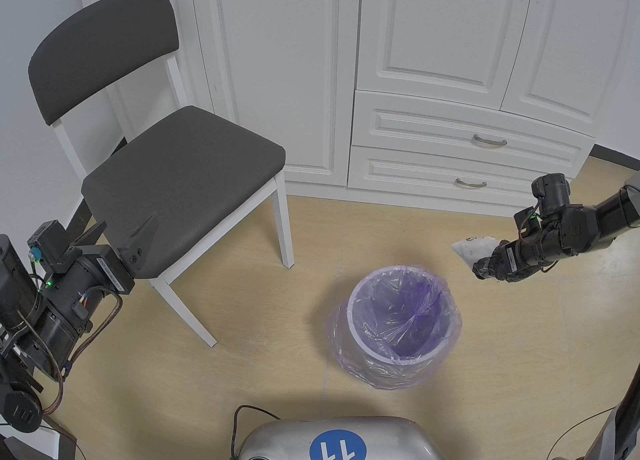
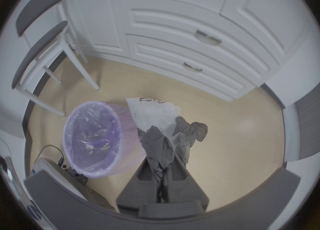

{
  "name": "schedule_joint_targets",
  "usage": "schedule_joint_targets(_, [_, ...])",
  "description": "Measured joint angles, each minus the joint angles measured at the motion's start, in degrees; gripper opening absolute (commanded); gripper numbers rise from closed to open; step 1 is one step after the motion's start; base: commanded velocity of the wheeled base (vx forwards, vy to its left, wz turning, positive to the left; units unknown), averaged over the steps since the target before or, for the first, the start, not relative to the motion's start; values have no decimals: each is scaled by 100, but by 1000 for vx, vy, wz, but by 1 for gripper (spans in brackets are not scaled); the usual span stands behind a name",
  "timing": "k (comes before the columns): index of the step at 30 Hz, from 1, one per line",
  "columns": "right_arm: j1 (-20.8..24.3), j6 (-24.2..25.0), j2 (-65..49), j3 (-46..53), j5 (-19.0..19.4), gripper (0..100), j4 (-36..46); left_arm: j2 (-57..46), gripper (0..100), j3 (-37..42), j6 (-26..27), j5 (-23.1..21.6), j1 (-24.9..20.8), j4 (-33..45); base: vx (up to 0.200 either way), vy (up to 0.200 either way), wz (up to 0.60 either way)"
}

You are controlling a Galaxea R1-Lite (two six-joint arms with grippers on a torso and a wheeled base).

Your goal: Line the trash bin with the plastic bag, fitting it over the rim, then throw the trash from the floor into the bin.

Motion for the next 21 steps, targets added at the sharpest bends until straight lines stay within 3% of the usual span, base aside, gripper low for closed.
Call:
schedule_joint_targets(6, [946,-627,-848,1649,-512,0,-1437,185,100,22,-151,-24,621,-22,0,0,0])
schedule_joint_targets(10, [1715,-1042,-1268,2528,-791,0,-2244,367,100,24,-189,-95,1268,-35,0,0,0])
schedule_joint_targets(16, [2461,-1300,-1434,3024,-1005,0,-2506,772,100,49,-246,-328,2327,-155,0,0,0])
schedule_joint_targets(21, [2636,-1193,-1008,2914,-1030,0,-2583,942,100,222,-247,-396,2559,-410,0,0,0])
